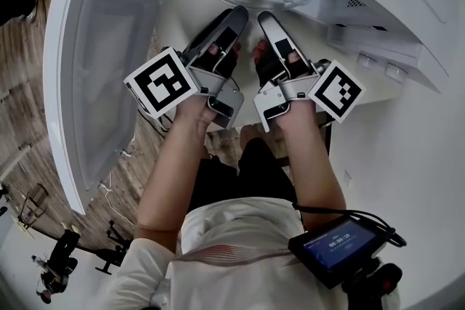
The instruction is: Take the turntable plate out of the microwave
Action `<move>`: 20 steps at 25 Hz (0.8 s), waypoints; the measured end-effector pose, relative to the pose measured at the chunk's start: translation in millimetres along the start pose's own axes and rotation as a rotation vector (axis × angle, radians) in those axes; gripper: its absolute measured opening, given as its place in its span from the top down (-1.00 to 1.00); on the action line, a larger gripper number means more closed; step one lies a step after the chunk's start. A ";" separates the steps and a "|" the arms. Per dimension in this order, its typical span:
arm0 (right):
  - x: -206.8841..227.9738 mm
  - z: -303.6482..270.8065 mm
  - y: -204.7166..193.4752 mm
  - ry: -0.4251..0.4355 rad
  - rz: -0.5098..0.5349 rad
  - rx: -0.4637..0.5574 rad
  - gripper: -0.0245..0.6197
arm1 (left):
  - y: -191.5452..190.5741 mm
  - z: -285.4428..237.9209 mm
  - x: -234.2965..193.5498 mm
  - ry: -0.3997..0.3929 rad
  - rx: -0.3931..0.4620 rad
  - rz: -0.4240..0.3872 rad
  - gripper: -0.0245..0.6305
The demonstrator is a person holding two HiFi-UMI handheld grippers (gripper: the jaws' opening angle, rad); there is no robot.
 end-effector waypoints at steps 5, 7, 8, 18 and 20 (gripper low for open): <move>1.2 -17.4 -0.7 -0.014 -0.069 0.013 0.46 | 9.8 -14.0 -7.3 0.005 0.001 0.065 0.46; 3.9 -19.1 -1.6 -0.032 -0.098 0.032 0.46 | 12.1 -16.7 -9.6 0.008 0.000 0.071 0.46; 4.7 -18.9 -2.0 -0.038 -0.112 0.041 0.46 | 12.3 -17.3 -9.8 0.014 -0.001 0.065 0.46; 7.7 -19.3 -4.1 -0.066 -0.182 0.076 0.46 | 6.1 -22.0 -15.8 0.042 0.013 0.149 0.46; 7.2 -19.5 -4.4 -0.065 -0.178 0.071 0.46 | 6.0 -21.8 -16.5 0.039 0.006 0.149 0.47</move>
Point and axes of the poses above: the fingertips, and each gripper's own axes: z backward along the fingers, x to its right, y out of its top, the point moved 8 cm from there along z, backward along the fingers, and after that the axes turned 14 degrees about x, right-handed, at the moved point
